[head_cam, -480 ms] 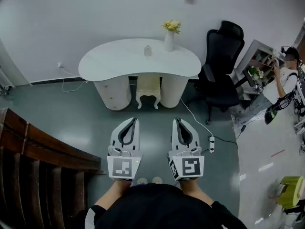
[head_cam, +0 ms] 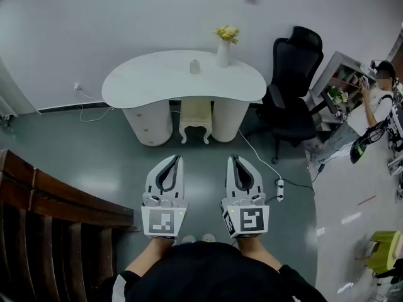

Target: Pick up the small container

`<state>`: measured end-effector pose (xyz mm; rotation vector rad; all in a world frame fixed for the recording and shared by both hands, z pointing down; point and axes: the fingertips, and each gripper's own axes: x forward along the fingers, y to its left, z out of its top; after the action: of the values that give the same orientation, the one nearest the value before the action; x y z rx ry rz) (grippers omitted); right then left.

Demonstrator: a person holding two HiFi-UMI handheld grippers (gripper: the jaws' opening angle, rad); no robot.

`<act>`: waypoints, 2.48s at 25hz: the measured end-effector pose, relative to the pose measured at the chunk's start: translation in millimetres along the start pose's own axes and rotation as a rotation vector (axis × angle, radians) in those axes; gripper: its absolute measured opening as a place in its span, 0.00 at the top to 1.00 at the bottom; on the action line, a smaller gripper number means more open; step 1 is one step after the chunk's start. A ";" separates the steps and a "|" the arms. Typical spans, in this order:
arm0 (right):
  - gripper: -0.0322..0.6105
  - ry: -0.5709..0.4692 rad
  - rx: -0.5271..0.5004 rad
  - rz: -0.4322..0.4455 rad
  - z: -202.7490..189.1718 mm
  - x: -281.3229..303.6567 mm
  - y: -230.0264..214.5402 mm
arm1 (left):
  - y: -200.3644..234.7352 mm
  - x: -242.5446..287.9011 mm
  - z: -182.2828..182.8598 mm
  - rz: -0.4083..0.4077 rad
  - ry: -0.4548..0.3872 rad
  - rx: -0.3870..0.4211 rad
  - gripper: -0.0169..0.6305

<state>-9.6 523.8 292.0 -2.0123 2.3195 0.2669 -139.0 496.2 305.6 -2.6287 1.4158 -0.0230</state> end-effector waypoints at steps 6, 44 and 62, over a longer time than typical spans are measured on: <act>0.92 -0.011 -0.001 0.021 1.5 12.0 10.0 | 8.9 6.3 -3.2 -0.007 0.001 -0.002 0.96; 0.92 0.016 0.009 0.044 -44.2 197.6 -55.7 | 70.9 189.5 -33.5 -0.013 0.014 -0.056 0.96; 0.92 0.045 0.044 0.110 -83.9 305.9 -120.0 | 92.6 308.1 -48.3 0.058 0.038 -0.058 0.96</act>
<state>69.8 194.9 315.3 -1.8931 2.4451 0.1763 -49.6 183.8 321.5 -2.6460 1.5264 -0.0261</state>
